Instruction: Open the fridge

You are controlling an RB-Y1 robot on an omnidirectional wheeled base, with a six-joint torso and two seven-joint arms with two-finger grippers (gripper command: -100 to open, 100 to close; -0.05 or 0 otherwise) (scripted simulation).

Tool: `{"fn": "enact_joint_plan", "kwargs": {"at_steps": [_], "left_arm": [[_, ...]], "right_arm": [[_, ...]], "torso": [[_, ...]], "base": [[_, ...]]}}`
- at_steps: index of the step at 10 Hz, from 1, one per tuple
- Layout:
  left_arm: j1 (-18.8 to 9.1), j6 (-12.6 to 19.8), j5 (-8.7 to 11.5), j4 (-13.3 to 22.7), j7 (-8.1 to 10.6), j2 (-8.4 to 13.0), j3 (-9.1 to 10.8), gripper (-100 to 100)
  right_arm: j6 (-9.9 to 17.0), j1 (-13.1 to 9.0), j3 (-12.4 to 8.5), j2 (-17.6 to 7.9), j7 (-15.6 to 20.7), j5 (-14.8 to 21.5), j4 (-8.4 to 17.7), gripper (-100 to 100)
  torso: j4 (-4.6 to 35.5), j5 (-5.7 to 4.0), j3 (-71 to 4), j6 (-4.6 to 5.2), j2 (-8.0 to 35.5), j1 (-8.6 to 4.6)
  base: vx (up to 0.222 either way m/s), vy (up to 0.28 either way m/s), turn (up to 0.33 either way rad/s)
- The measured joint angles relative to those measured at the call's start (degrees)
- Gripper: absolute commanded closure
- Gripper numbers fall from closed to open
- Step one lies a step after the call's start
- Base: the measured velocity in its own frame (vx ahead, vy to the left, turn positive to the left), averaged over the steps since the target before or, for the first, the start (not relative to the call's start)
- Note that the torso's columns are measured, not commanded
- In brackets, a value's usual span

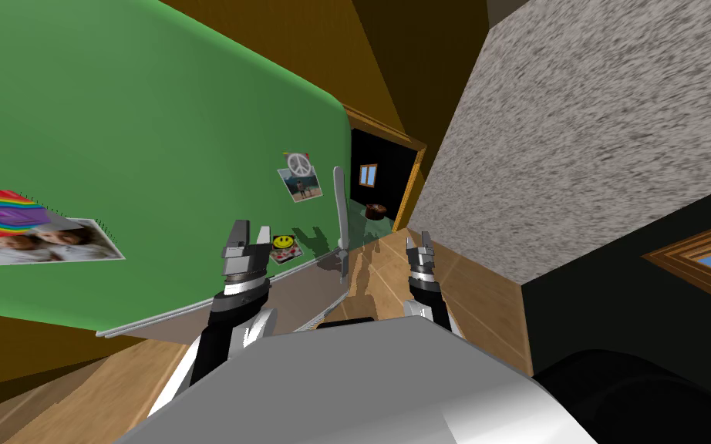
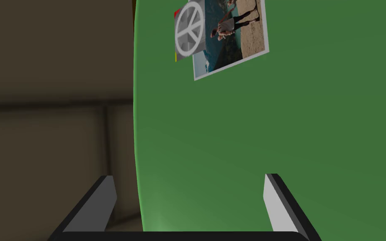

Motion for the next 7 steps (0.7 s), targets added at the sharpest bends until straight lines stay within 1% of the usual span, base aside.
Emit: {"fn": "enact_joint_plan", "kwargs": {"at_steps": [1, 2, 7], "left_arm": [[0.0, 0.0, 0.0, 0.0, 0.0, 0.0, 0.0, 0], [0.0, 0.0, 0.0, 0.0, 0.0, 0.0, 0.0, 0], [0.0, 0.0, 0.0, 0.0, 0.0, 0.0, 0.0, 0]], "right_arm": [[0.0, 0.0, 0.0, 0.0, 0.0, 0.0, 0.0, 0], [0.0, 0.0, 0.0, 0.0, 0.0, 0.0, 0.0, 0], [0.0, 0.0, 0.0, 0.0, 0.0, 0.0, 0.0, 0]], "torso": [[2.3, 0.0, -4.7, 0.0, 2.3, 0.0], [6.0, 0.0, -12.0, 0.0, 6.0, 0.0], [26.9, 0.0, -53.8, 0.0, 26.9, 0.0]], "base": [[0.0, 0.0, 0.0], [0.0, 0.0, 0.0], [0.0, 0.0, 0.0]]}}
